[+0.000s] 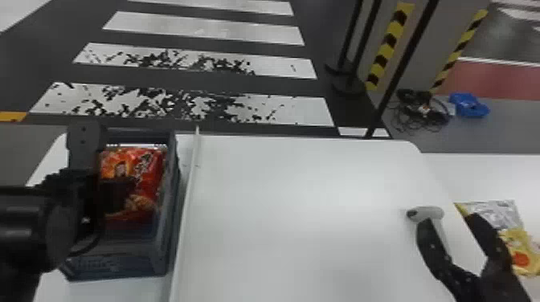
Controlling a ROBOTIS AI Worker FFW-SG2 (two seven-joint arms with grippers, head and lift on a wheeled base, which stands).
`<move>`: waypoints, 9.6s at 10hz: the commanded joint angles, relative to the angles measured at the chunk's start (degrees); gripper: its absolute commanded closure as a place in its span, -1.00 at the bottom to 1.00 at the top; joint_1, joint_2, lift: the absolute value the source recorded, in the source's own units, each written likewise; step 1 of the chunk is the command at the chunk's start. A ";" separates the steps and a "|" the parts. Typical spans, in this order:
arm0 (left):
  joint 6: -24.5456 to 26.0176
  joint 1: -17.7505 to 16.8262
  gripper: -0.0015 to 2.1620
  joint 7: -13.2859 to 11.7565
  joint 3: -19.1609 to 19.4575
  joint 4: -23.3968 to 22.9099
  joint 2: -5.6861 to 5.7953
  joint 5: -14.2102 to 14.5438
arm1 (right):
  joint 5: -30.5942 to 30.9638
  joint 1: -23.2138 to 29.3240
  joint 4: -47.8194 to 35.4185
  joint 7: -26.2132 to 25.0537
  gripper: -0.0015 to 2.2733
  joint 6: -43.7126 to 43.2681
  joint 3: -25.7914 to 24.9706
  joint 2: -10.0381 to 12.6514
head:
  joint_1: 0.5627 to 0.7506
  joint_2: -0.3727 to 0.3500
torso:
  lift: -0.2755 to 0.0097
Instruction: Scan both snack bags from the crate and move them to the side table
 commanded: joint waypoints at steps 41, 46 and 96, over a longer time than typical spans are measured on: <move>-6.54 -5.56 0.75 -5.31 -27.49 6.46 -5.77 2.93 | 1.13 -1.66 0.94 0.00 -0.91 1.74 0.79 2.07 | 0.41 -0.94 | 0.26; -18.67 -9.52 0.75 -8.82 -28.72 20.43 -5.77 6.45 | 1.57 -2.28 0.85 0.00 -0.91 1.56 1.49 2.68 | 0.41 -0.94 | 0.26; -14.80 4.37 -0.97 -1.53 -34.09 -13.41 -4.13 -3.48 | 2.10 -1.93 -0.21 -0.44 -0.91 -0.20 1.76 2.60 | 0.41 -0.94 | 0.26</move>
